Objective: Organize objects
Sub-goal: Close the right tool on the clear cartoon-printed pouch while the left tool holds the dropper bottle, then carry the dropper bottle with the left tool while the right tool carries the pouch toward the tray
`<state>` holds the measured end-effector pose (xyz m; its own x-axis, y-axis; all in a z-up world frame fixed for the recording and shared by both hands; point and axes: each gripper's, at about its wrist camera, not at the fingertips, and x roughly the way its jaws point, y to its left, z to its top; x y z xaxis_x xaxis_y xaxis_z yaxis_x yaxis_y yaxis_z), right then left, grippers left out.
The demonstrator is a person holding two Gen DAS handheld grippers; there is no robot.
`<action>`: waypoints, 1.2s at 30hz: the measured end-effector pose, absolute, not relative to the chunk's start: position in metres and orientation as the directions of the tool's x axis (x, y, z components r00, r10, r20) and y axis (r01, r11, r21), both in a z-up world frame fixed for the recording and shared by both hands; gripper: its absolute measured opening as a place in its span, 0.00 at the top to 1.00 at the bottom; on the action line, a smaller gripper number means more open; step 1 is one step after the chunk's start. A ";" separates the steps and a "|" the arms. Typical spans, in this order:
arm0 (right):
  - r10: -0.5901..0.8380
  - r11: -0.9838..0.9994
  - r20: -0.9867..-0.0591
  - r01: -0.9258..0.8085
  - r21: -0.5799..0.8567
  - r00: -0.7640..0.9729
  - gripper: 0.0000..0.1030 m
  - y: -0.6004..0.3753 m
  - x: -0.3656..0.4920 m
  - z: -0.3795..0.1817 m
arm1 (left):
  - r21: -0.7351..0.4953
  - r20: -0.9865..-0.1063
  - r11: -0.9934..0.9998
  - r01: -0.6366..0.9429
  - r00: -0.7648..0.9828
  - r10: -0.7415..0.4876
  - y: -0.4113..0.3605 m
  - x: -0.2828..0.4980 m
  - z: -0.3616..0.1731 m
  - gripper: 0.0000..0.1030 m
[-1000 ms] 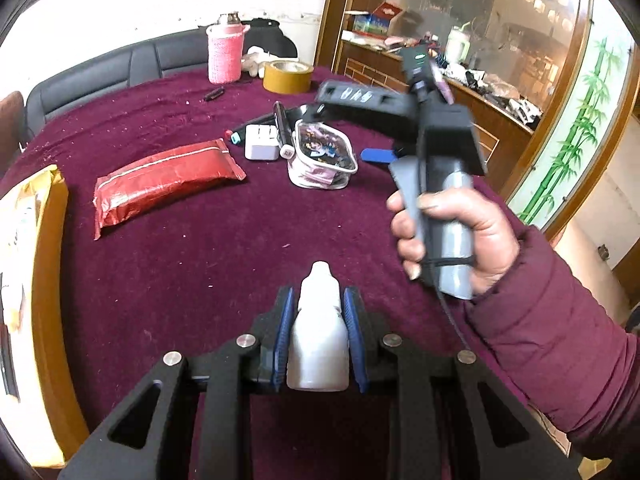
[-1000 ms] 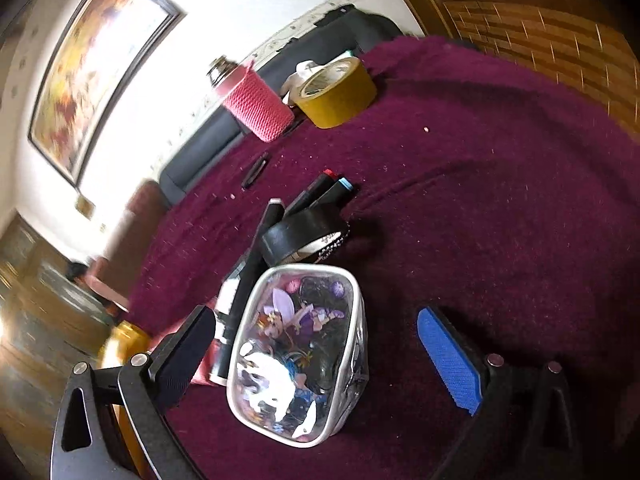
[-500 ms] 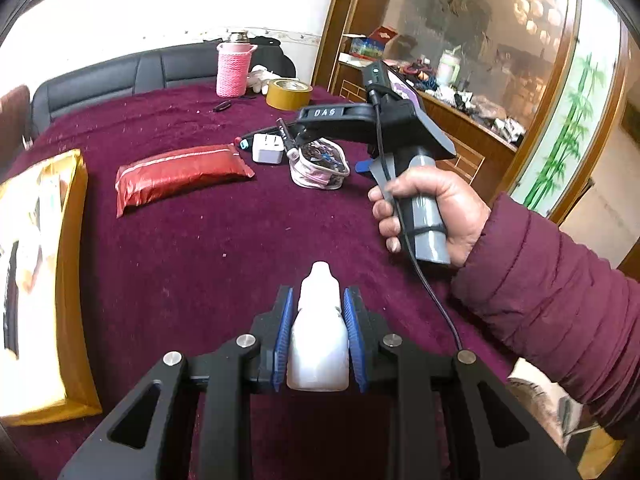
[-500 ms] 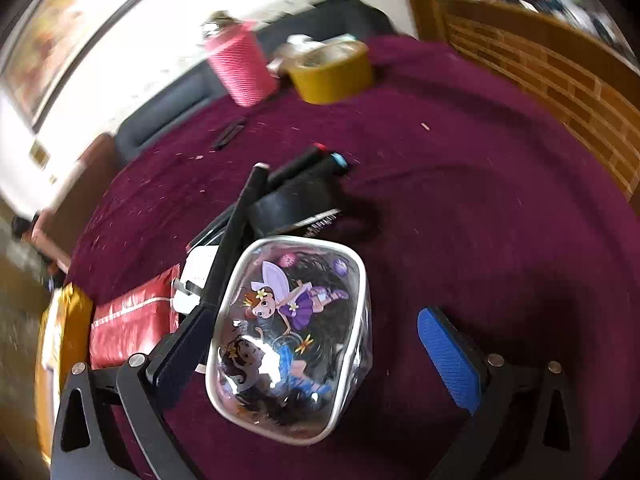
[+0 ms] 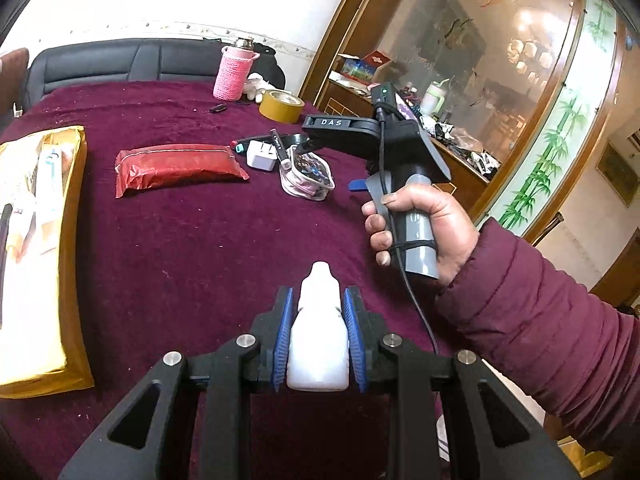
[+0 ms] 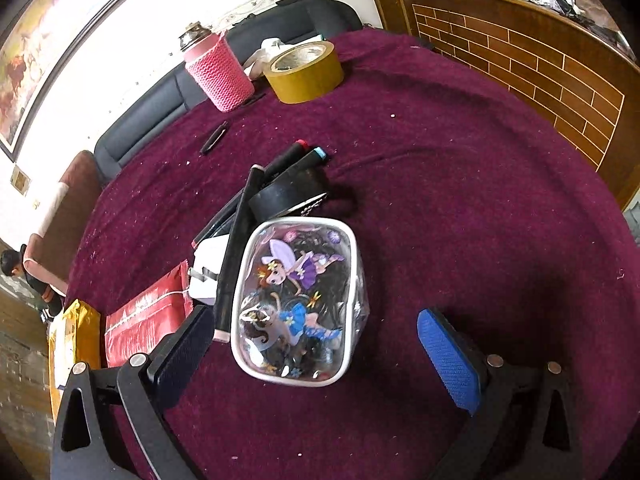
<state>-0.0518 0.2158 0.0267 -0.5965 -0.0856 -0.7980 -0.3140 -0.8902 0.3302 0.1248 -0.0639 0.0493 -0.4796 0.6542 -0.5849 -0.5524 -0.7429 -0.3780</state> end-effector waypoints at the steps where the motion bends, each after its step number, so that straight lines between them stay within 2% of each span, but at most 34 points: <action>1: -0.083 -0.894 -0.798 -0.309 0.324 -0.597 0.00 0.213 -0.053 0.027 | -0.381 -0.583 -0.743 -0.550 -0.481 0.655 -0.065 0.125 0.049 0.76; 8: -0.073 -0.908 -0.803 -0.294 0.299 -0.592 0.00 0.205 -0.058 0.030 | -0.413 -0.585 -0.760 -0.502 -0.493 0.644 -0.079 0.121 0.045 0.76; 15: -0.036 -0.917 -0.829 -0.310 0.249 -0.558 0.01 0.207 -0.062 0.021 | -0.396 -0.594 -0.773 -0.496 -0.504 0.627 -0.074 0.120 0.047 0.76; 21: -0.051 -0.942 -0.842 -0.253 0.219 -0.538 0.01 0.188 -0.072 0.014 | -0.381 -0.615 -0.791 -0.479 -0.507 0.604 -0.071 0.119 0.046 0.76; 25: 0.028 -0.969 -0.854 -0.225 0.106 -0.520 0.09 0.178 -0.075 0.009 | -0.372 -0.625 -0.799 -0.472 -0.510 0.592 -0.070 0.119 0.046 0.76; 27: -0.026 -0.959 -0.851 -0.227 0.169 -0.525 0.17 0.187 -0.070 0.010 | -0.369 -0.630 -0.801 -0.471 -0.507 0.588 -0.070 0.120 0.045 0.76; 30: -0.077 -0.956 -0.841 -0.199 0.215 -0.535 0.16 0.191 -0.061 0.014 | -0.370 -0.634 -0.801 -0.471 -0.501 0.588 -0.068 0.119 0.043 0.76; 36: 0.036 -0.979 -0.853 -0.190 0.074 -0.521 0.16 0.187 -0.060 0.010 | -0.363 -0.644 -0.798 -0.482 -0.489 0.588 -0.059 0.119 0.041 0.76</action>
